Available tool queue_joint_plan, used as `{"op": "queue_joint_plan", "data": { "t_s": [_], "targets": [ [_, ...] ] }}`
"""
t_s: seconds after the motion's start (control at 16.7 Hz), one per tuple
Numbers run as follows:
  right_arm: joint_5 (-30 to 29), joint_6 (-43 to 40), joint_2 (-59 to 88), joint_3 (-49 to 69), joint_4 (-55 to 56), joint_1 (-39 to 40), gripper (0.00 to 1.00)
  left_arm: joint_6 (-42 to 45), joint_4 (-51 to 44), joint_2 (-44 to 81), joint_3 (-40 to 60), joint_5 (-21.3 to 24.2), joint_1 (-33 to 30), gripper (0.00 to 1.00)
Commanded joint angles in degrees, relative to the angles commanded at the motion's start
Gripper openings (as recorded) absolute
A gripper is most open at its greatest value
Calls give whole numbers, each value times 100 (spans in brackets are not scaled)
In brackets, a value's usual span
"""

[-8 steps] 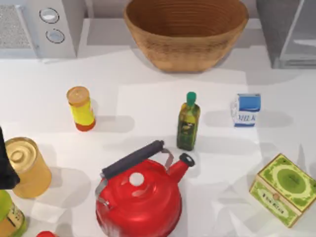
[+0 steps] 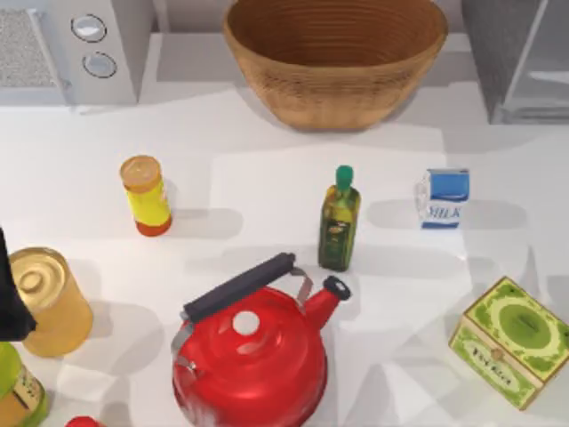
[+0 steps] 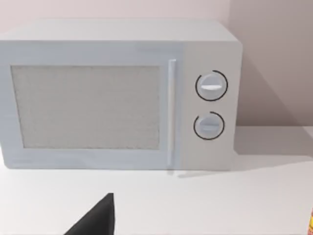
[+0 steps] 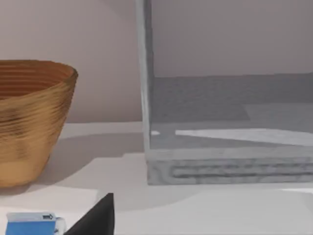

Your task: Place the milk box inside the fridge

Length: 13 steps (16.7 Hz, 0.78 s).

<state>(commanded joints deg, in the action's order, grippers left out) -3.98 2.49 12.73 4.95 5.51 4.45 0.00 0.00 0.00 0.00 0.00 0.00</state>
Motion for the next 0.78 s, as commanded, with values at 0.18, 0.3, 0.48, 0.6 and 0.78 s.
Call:
{"op": "queue_joint_plan", "data": {
  "t_s": [0.18, 0.3, 0.48, 0.6, 0.78],
  "targets": [
    [-387, 240, 1390, 473, 529, 424, 100, 0, 0, 0, 0, 0, 0, 100],
    [-679, 421, 2499, 830, 928, 744, 100, 0, 0, 0, 0, 0, 0, 100],
    [-1135, 703, 4286, 1396, 1553, 1246, 100, 0, 0, 0, 0, 0, 0, 100],
    [-1433, 887, 5478, 1769, 1963, 1576, 100, 0, 0, 0, 0, 0, 0, 100],
    [-1844, 1140, 7125, 2279, 2525, 2027, 100, 0, 0, 0, 0, 0, 0, 100]
  ]
}}
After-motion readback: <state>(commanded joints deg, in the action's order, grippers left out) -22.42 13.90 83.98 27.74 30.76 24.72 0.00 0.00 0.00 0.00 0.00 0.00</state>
